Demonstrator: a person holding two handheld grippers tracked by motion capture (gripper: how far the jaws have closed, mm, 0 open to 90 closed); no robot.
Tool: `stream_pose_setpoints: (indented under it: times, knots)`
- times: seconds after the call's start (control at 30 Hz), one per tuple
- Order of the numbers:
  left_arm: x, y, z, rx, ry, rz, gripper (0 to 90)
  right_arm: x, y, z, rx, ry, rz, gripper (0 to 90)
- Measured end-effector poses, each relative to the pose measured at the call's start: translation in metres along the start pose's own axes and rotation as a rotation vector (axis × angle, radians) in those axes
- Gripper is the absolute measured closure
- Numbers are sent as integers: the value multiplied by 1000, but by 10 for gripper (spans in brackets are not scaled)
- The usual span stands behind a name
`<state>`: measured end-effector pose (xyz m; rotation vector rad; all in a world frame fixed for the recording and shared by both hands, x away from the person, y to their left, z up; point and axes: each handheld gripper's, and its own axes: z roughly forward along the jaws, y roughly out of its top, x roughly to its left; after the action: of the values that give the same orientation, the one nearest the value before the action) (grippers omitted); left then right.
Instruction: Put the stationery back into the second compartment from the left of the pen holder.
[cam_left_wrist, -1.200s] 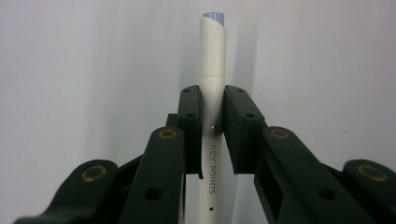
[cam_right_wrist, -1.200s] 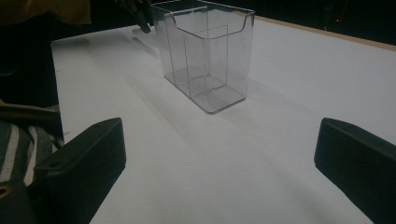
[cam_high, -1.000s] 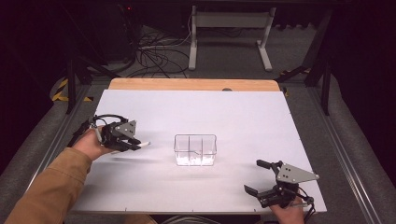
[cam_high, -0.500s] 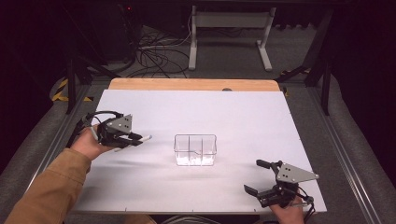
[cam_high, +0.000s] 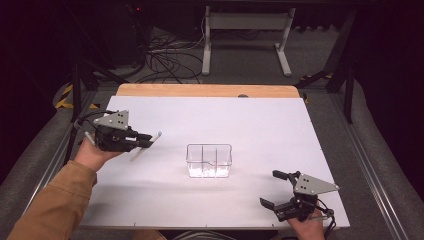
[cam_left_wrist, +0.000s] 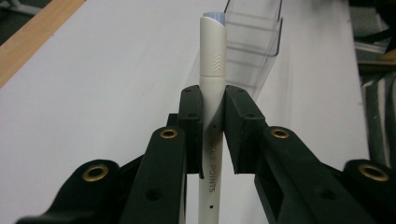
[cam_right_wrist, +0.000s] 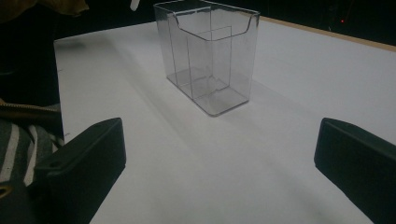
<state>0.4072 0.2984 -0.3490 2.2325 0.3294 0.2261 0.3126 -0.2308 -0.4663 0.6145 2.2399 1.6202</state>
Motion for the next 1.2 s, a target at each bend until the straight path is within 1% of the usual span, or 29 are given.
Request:
stream_pose_setpoints:
  times: [0.1, 0.13, 0.23, 0.37, 0.4, 0.5, 0.53, 0.63, 0.7, 0.77, 0.87, 0.97, 1.03, 1.07, 1.2]
  knots:
    - [-2, 2, -2, -42, -3, -18, 781, 0, 0, 0, -1, -1, -2, 27]
    - [-4, 3, -3, -58, -2, -30, 781, 0, 0, -1, -1, -1, 1, 27]
    - [-7, 6, -5, -112, 1, -47, 781, 1, 0, -1, 0, -2, 2, 27]
    - [-11, 10, -8, -178, 22, -74, 781, 1, 0, -1, -6, -6, 3, 27]
    - [-12, 11, -8, -187, 23, -78, 781, 1, -1, -2, -7, -3, 7, 27]
    - [-14, 14, -10, -217, 42, -85, 781, 1, -1, -2, -7, -4, 7, 27]
    - [-15, 15, -10, -222, 44, -88, 781, 0, -1, -2, -5, -5, 0, 27]
    - [-19, 18, -8, -229, 46, -83, 780, 1, -1, -2, -8, -6, 2, 27]
    - [-22, 21, -6, -233, 65, -66, 780, 1, -1, -3, -10, -6, 5, 27]
    - [-24, 24, -5, -242, 63, -67, 780, 1, -1, -3, -8, -6, 7, 27]
    - [-29, 28, -4, -260, 66, -57, 780, 1, -1, -2, -7, -7, 2, 27]
    - [-34, 34, -2, -275, 54, -44, 780, 1, -1, -2, -7, -6, 3, 27]
    - [-39, 40, 1, -280, 59, -30, 780, 2, -1, -2, -7, -5, 7, 27]
    - [-40, 43, 2, -288, 55, -27, 780, 1, -1, -2, -4, -7, -2, 27]
    - [-46, 56, 7, -324, 42, -12, 780, 1, -1, -2, -3, -6, -4, 27]
